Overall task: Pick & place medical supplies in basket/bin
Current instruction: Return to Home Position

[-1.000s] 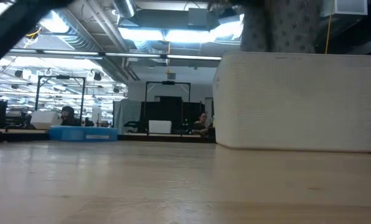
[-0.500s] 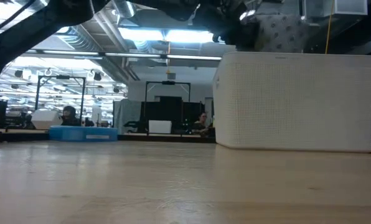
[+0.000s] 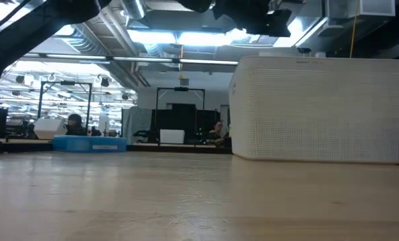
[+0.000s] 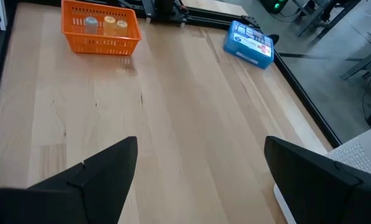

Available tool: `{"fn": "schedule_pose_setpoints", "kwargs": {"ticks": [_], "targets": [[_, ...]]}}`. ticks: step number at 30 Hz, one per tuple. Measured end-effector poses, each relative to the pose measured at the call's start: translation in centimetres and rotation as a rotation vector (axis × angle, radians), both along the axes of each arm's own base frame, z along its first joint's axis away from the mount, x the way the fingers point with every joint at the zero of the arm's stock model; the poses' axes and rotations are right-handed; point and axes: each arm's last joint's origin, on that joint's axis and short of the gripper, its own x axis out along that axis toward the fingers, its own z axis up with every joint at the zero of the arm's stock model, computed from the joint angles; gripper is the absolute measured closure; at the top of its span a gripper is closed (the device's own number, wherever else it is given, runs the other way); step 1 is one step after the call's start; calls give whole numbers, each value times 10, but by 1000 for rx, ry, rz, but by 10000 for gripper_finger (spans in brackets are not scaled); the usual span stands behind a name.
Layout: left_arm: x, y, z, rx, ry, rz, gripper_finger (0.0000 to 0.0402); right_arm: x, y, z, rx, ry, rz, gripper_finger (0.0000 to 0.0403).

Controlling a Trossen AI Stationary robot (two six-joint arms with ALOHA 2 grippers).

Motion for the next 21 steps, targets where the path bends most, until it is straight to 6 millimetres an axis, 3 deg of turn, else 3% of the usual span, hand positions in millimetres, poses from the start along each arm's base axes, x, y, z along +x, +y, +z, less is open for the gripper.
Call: {"fn": "schedule_pose_setpoints", "kwargs": {"ticks": [3, 10, 16, 21], "targets": [[-5, -9, 12, 61, 5, 102, 84, 0, 0, 0, 0, 0, 0, 50], [-48, -37, 75, 78, -70, 137, 87, 0, 0, 0, -3, 0, 4, 50], [-117, -94, 134, -21, -60, 13, 99, 1, 0, 1, -39, -19, 7, 50], [-181, -140, 154, -241, 21, -169, 108, 5, 3, 5, -77, -51, 31, 50]]}}
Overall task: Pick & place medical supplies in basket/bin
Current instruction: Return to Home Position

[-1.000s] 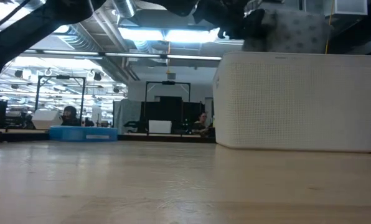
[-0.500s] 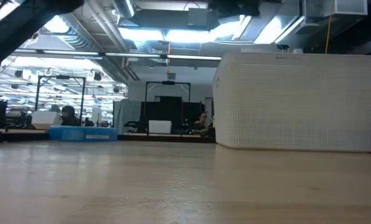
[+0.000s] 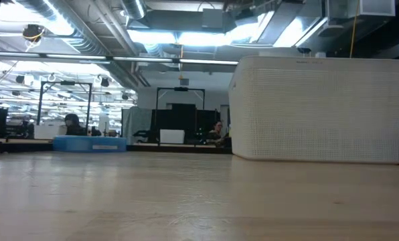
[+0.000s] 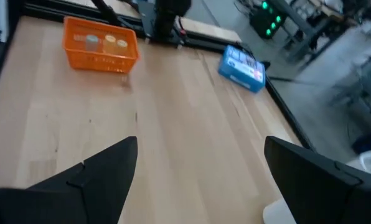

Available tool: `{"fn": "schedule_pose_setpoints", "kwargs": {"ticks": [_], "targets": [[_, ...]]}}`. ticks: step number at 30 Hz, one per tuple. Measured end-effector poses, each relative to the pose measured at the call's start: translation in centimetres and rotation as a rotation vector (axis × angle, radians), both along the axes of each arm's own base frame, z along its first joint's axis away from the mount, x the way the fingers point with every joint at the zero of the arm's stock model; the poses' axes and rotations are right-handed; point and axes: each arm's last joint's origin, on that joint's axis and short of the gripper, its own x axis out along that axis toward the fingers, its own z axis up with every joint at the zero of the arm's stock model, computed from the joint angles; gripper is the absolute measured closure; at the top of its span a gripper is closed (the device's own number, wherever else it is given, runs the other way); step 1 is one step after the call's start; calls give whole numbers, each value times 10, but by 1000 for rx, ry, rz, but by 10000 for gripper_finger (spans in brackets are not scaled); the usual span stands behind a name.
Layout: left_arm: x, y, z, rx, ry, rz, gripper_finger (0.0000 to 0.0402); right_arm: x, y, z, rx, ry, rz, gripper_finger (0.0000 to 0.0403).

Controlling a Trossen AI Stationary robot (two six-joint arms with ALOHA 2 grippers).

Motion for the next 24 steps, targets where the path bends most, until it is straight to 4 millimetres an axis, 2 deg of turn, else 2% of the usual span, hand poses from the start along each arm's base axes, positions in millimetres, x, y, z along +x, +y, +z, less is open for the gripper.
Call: {"fn": "schedule_pose_setpoints", "kwargs": {"ticks": [5, 10, 12, 15, 18, 22, 24], "targets": [[-41, -47, 1, -150, 95, -123, 121, 6, 6, 5, -5, -39, 50, 50], [-53, -106, -4, -150, 133, -241, 129, 10, 5, 10, -89, -78, 37, 50], [-54, -126, -8, -142, 145, -290, 131, 10, 6, 9, 30, -88, 28, 50], [-57, -152, -20, -242, 214, -351, 132, 11, 12, 9, 162, -82, 77, 50], [-55, -185, -35, -286, 256, -383, 132, 14, 29, 19, 273, -90, 294, 50], [-56, -239, -59, -190, 216, -345, 132, 6, 66, 45, 341, -206, 940, 50], [-65, -267, -65, -179, 170, -400, 130, -5, 76, 49, 334, -239, 1121, 50]]}}
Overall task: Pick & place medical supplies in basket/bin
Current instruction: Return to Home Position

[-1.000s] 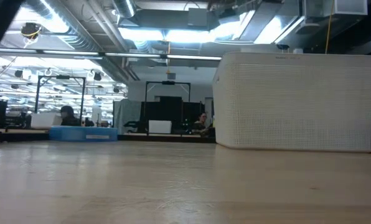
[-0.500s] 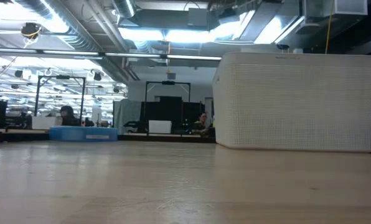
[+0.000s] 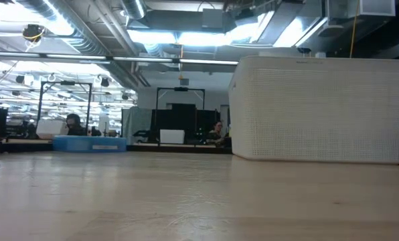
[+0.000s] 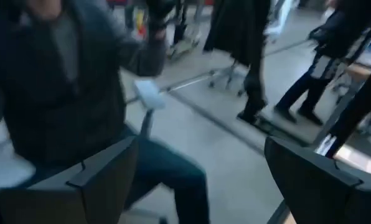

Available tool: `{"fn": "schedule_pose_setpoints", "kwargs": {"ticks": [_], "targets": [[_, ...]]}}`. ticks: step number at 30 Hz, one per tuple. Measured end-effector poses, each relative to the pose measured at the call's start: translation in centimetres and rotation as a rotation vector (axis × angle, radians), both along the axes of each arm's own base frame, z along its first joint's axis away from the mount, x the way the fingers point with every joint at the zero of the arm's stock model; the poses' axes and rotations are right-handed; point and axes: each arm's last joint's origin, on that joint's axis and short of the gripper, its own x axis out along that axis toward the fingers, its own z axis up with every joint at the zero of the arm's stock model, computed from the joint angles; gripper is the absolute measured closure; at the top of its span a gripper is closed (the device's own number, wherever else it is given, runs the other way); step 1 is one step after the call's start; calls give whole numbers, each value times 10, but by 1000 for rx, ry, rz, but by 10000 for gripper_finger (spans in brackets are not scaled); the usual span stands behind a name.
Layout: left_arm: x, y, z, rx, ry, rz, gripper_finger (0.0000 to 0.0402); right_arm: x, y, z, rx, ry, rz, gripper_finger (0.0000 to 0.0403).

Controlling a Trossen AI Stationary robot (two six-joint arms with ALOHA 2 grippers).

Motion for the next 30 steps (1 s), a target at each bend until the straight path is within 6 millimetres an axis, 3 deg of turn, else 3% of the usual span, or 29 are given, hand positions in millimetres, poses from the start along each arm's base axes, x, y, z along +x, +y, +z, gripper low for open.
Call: {"fn": "schedule_pose_setpoints", "kwargs": {"ticks": [5, 10, 14, 21, 25, 30], "targets": [[-28, -49, -15, -5, -126, -137, 132, -25, -2, -3, -42, 9, -62, 50], [-50, -61, -43, -77, -214, -326, 130, -56, -32, -8, 26, -61, 113, 50], [-82, -37, -75, -113, -279, -319, 128, -97, -78, -9, 71, -136, 88, 50], [-152, 46, -135, -259, -472, -387, 128, -166, -156, -24, 146, -231, 12, 50], [-169, 80, -170, -288, -489, -392, 128, -181, -183, -46, 193, -249, -87, 50], [-170, 90, -191, -234, -513, -349, 128, -180, -187, -69, 152, -241, -176, 50]]}}
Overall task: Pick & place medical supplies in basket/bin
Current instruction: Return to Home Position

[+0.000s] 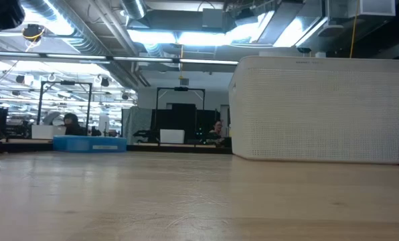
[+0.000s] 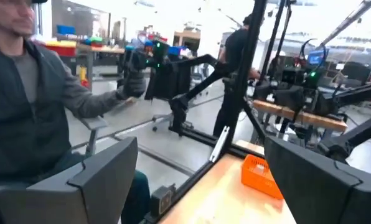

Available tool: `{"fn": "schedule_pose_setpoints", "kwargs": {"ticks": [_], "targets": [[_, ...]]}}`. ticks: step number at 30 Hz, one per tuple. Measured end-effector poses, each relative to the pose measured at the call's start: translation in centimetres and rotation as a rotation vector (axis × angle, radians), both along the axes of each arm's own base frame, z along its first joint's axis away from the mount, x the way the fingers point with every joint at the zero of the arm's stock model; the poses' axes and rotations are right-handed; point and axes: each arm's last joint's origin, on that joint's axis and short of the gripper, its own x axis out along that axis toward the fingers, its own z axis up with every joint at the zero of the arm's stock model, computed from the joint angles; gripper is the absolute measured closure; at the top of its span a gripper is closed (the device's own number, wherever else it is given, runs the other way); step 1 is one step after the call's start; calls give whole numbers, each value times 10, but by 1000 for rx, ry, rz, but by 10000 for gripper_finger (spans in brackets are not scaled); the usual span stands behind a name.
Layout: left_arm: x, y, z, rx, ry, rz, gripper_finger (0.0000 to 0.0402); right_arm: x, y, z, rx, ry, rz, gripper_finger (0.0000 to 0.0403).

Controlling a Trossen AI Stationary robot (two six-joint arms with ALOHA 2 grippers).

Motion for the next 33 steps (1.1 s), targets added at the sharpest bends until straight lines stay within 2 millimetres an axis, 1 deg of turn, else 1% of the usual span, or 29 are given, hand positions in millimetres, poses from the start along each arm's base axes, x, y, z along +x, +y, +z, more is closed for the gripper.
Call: {"fn": "schedule_pose_setpoints", "kwargs": {"ticks": [3, 5, 8, 9, 11, 13, 14, 16, 18, 20, 23, 26, 29, 33], "targets": [[4, 3, -3, 15, 18, 67, 128, -1, -4, -3, 14, -12, -34, 50], [9, 5, -5, 37, 28, 95, 128, -1, -8, -6, 10, -19, -110, 50], [24, 12, -6, 34, 19, 84, 128, 1, -14, -9, 6, -51, -227, 50], [31, 16, -7, 33, 17, 54, 128, 2, -15, -10, 7, -75, -229, 50], [48, 24, -10, 34, 28, -32, 128, 5, -16, -16, 8, -124, -134, 50], [69, 37, -15, 18, 53, -94, 128, 7, -20, -31, -24, -134, -27, 50], [80, 45, -19, 7, 65, -99, 128, 8, -24, -36, -1, -132, -4, 50], [100, 61, -28, -4, 66, -110, 129, 11, -32, -46, 61, -129, -36, 50], [118, 77, -38, -10, 61, -96, 130, 16, -38, -59, 69, -98, -91, 50], [132, 94, -45, -12, 60, -72, 130, 19, -44, -65, 75, -88, -104, 50], [148, 116, -54, -22, 59, -36, 128, 26, -53, -69, 103, -44, -114, 50], [158, 134, -64, -27, 85, 6, 128, 33, -62, -76, 102, 24, -88, 50], [165, 146, -73, -22, 88, 52, 131, 39, -72, -79, 100, 39, -79, 50], [174, 154, -86, 1, 86, 85, 131, 44, -88, -93, 116, 72, -149, 50]]}}
